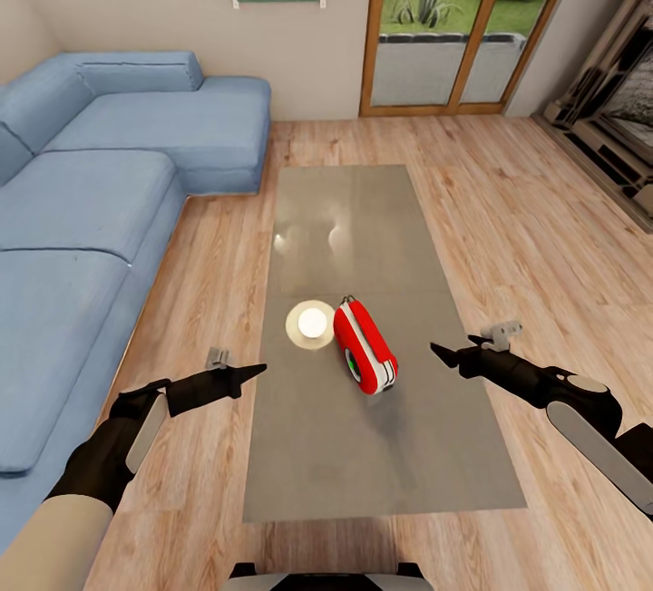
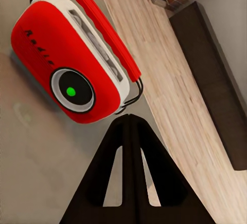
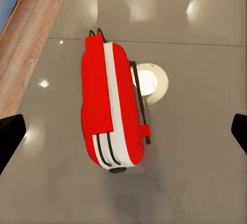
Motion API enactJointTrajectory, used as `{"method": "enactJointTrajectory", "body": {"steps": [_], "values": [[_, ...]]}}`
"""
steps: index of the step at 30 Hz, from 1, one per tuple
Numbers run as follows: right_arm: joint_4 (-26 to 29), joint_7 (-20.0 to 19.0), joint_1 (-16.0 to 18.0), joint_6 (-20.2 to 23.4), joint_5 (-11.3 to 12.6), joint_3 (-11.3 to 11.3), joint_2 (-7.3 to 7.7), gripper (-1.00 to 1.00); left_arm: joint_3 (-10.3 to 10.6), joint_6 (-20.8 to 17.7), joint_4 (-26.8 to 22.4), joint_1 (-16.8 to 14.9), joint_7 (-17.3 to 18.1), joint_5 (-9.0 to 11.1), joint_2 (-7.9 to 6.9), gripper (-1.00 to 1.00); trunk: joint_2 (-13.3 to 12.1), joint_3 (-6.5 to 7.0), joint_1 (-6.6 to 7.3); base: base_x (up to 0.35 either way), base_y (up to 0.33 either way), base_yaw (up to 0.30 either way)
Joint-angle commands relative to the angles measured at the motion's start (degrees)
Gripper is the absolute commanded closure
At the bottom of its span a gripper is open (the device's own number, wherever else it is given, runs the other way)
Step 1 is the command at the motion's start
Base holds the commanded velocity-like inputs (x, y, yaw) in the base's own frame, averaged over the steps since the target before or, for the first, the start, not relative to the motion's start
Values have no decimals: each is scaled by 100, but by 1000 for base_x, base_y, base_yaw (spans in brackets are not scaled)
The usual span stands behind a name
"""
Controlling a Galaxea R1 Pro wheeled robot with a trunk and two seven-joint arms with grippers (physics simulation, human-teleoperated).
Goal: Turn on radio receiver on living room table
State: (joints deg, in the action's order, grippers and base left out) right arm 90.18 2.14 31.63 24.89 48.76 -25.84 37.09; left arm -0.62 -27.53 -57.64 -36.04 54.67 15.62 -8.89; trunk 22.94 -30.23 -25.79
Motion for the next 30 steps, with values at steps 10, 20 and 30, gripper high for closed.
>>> {"method": "enactJointTrajectory", "body": {"steps": [10,20,30], "values": [[0,54,0,7,-5,0,0,-100,0,26,74,0,-5,-17,-7,100,0,92,0,0,0,24],[0,202,1,14,-22,-14,8,-100,7,-17,77,0,0,-57,-9,100,0,183,0,0,0,68],[0,224,1,19,-24,-18,17,-100,13,-20,101,0,0,-60,-3,100,0,274,0,0,0,74]]}}
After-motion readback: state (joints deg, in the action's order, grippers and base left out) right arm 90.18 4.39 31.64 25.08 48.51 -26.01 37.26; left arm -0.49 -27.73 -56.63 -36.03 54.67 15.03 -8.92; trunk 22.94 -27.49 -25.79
